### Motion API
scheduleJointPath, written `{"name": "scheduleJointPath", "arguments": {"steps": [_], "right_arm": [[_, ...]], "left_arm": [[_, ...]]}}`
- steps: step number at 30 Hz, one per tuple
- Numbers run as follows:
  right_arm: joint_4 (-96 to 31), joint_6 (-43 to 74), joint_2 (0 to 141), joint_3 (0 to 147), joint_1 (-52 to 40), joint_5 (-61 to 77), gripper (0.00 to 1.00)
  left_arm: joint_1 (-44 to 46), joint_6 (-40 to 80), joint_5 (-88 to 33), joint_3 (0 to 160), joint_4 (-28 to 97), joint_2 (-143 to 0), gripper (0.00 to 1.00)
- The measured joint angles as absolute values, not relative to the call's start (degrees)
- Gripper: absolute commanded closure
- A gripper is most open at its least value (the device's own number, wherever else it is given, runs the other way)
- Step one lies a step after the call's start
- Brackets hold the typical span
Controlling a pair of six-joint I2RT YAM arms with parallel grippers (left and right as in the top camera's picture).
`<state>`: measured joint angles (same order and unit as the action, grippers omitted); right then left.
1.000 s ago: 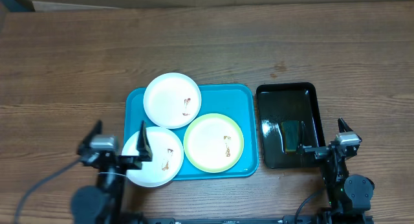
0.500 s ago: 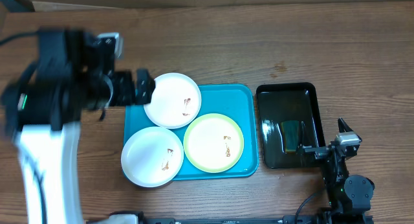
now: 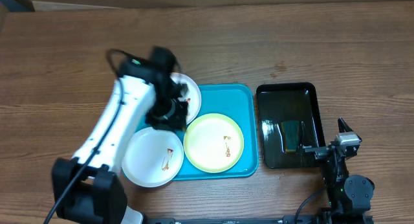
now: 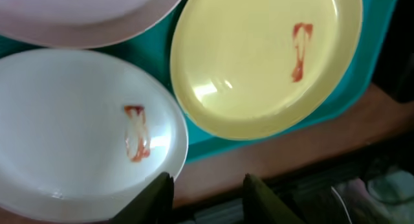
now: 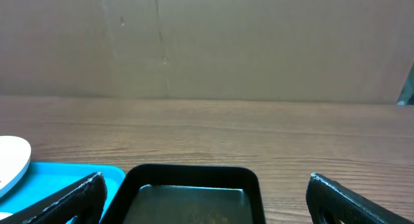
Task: Clean dirty plates on tray and stack at the side
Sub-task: 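Move the left gripper to the yellow plate's left rim and grasp it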
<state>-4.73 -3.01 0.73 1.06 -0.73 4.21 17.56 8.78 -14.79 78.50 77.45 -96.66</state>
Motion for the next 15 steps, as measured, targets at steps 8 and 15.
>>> {"name": "scheduleJointPath", "arguments": {"steps": [8, 15], "right_arm": [[-4.8, -3.0, 0.7, 1.1, -0.7, 4.2, 0.00], [-4.8, -3.0, 0.7, 1.1, -0.7, 4.2, 0.00]], "left_arm": [[22.8, 13.9, -12.7, 66.0, 64.3, -96.7, 0.52], [22.9, 16.9, -7.0, 64.2, 58.2, -96.7, 0.56]]}}
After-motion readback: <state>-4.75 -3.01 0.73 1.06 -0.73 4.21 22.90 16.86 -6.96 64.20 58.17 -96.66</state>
